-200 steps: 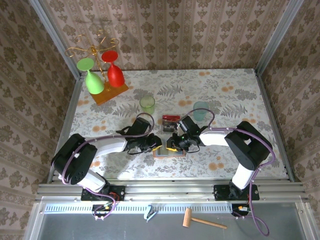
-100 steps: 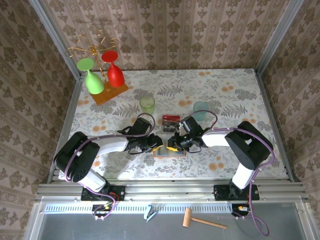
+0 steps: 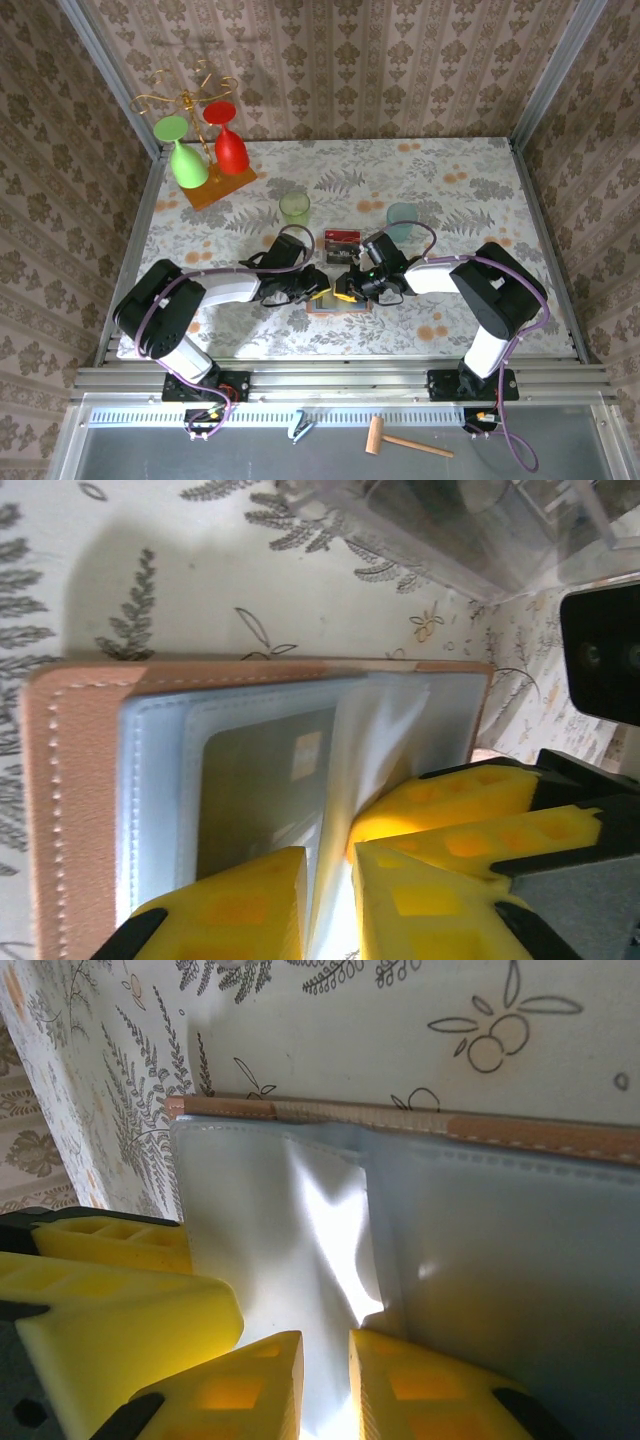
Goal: Take the credit cards out of the card holder
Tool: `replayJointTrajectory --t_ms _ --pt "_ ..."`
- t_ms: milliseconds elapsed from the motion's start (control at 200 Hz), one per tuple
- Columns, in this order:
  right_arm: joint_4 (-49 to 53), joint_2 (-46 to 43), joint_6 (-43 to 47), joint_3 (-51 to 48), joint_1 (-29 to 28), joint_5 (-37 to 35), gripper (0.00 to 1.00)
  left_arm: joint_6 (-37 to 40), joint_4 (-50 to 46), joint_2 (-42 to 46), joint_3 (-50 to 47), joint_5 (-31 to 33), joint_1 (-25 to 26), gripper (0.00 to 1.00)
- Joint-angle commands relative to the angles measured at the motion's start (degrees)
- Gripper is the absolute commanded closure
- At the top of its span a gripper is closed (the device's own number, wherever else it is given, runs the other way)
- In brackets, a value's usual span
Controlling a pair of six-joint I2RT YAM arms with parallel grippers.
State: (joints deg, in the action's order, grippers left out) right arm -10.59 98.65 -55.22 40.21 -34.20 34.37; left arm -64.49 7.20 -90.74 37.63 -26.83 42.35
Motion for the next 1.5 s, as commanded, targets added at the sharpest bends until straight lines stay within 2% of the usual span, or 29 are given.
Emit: replayJointTrajectory --t_ms 0,185,485,750,1495 --pt "1.09 -1.66 -0.72 -0.97 0.45 -0.53 0.79 -0.90 1.68 -0.68 0.72 -1.07 0.20 0.80" --pt "4.84 -5.41 0.32 0.15 0.45 -1.78 0.75 -1.00 1.64 -0.33 0.82 -1.12 0.28 0.80" --pt "14.45 -11.40 3.74 2.17 0.75 -5.95 0.75 -0.70 1.20 0.01 2.84 -1.64 0.99 0.79" --pt "20.87 -17.39 6.07 2.18 2.67 -9.10 0.75 0.17 -0.51 -0.27 5.50 -1.91 1.68 0.74" --pt "26.66 -30.53 7.84 -2.84 9.12 -11.52 0.74 0.16 0.07 -7.45 12.33 -3.48 4.65 0.58"
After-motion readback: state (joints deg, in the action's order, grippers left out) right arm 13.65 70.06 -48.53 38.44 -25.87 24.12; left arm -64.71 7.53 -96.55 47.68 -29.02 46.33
